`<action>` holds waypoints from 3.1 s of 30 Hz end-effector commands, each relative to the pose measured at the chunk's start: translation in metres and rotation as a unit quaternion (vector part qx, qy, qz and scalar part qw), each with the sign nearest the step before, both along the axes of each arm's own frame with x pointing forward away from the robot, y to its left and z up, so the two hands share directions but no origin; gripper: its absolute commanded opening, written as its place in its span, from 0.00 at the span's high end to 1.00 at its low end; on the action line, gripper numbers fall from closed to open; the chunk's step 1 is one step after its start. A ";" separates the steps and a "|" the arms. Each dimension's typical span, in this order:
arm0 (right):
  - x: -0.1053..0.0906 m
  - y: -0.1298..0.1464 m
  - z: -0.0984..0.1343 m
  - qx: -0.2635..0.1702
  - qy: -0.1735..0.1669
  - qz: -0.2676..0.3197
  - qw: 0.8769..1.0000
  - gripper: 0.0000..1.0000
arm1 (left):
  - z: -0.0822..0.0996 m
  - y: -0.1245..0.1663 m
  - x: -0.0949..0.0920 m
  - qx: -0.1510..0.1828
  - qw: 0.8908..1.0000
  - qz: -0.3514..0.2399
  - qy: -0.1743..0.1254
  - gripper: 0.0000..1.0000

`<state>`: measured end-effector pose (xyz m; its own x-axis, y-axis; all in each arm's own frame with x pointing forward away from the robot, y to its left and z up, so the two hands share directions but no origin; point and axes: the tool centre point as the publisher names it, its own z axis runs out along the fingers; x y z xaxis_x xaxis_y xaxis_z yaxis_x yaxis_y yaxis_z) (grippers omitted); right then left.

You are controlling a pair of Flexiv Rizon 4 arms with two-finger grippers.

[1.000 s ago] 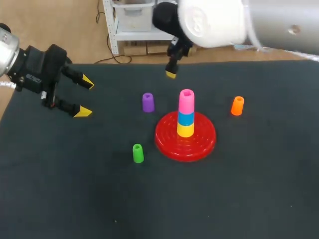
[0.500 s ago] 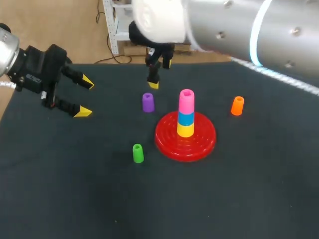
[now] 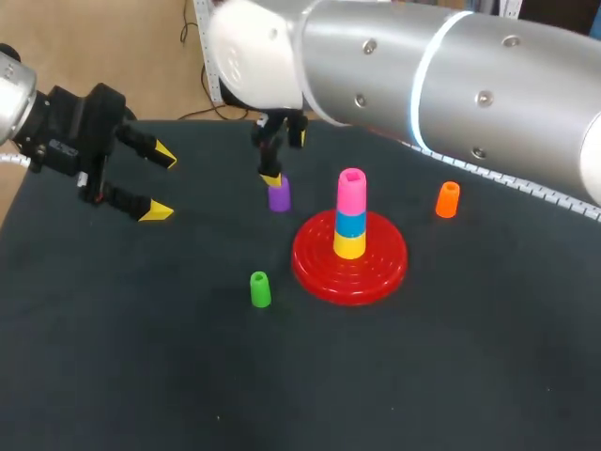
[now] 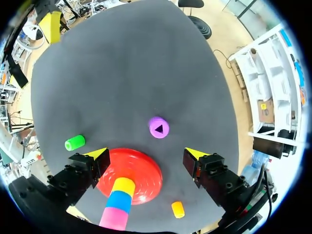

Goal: Pick up and stack the cylinders on the red base in this order: pink,purple,orange,green

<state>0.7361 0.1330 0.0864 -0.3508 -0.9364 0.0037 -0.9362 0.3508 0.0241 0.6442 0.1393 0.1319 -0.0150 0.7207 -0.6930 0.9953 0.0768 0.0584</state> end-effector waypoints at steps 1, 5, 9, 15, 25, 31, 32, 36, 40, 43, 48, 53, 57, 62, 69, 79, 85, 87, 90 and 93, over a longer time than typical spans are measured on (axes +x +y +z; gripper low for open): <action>-0.009 -0.002 -0.008 0.010 -0.008 0.004 1.000 0.00 | -0.001 0.001 0.000 -0.002 1.000 0.000 -0.002 0.00; -0.009 0.002 -0.015 0.016 -0.007 0.009 1.000 0.00 | -0.001 0.001 0.000 -0.002 1.000 0.000 -0.002 0.00; -0.010 0.006 -0.021 0.016 -0.002 0.015 1.000 0.00 | -0.001 0.001 0.000 -0.002 1.000 0.000 -0.002 0.00; -0.009 0.010 -0.029 0.018 0.009 0.023 1.000 0.00 | -0.001 0.001 0.000 -0.002 1.000 0.000 -0.002 0.00; -0.006 0.016 -0.036 0.014 0.013 0.035 0.999 0.00 | -0.001 0.001 0.000 -0.002 1.000 0.000 -0.002 0.00; -0.003 0.017 -0.039 0.012 0.018 0.038 0.999 0.00 | -0.001 0.001 0.000 -0.002 1.000 0.000 -0.002 0.00; -0.003 0.017 -0.039 0.012 0.018 0.038 0.999 0.00 | -0.001 0.001 0.000 -0.002 1.000 0.000 -0.002 0.00; 0.000 0.017 -0.038 0.014 0.020 0.038 0.999 0.00 | -0.001 0.001 0.000 -0.002 1.000 0.000 -0.002 0.00; 0.003 0.017 -0.037 0.014 0.017 0.036 0.999 0.00 | -0.001 0.001 0.000 -0.002 1.000 0.000 -0.002 0.00; 0.005 0.016 -0.040 0.011 0.020 0.038 0.999 0.00 | -0.001 0.001 0.000 -0.002 1.000 0.000 -0.002 0.00; 0.007 0.016 -0.041 0.015 0.024 0.036 0.999 0.00 | -0.001 0.001 0.000 -0.002 1.000 0.000 -0.002 0.00; 0.005 0.014 -0.034 0.039 0.033 0.027 0.998 0.00 | -0.001 0.001 0.000 -0.002 1.000 0.000 -0.002 0.00; 0.005 0.014 -0.034 0.039 0.033 0.027 0.998 0.00 | -0.001 0.001 0.000 -0.002 1.000 0.000 -0.002 0.00; 0.005 0.014 -0.034 0.039 0.033 0.027 0.998 0.00 | -0.001 0.001 0.000 -0.002 1.000 0.000 -0.002 0.00; 0.004 0.015 -0.044 0.014 0.007 0.010 1.000 0.00 | -0.001 0.001 0.000 -0.002 1.000 0.000 -0.002 0.00; 0.007 0.015 -0.051 0.017 0.007 0.001 1.000 0.00 | -0.001 0.001 0.000 -0.002 1.000 0.000 -0.002 0.00; 0.012 0.012 -0.057 0.005 0.005 -0.008 1.000 0.00 | -0.001 0.001 0.000 -0.002 1.000 0.000 -0.002 0.00; 0.013 0.011 -0.060 0.002 0.003 -0.012 1.000 0.00 | -0.001 0.001 0.000 -0.002 1.000 0.000 -0.002 0.00; 0.015 0.011 -0.064 -0.001 0.006 -0.016 1.000 0.00 | -0.001 0.001 0.000 -0.002 1.000 0.000 -0.002 0.00; 0.017 0.011 -0.067 -0.003 0.008 -0.016 1.000 0.00 | -0.001 0.001 0.000 -0.002 1.000 0.000 -0.002 0.00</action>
<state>0.7515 0.1439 0.0214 -0.3796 -0.9250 0.0154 -0.9243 0.3800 0.0364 0.6442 0.1393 0.1319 -0.0150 0.7208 -0.6930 0.9953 0.0768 0.0583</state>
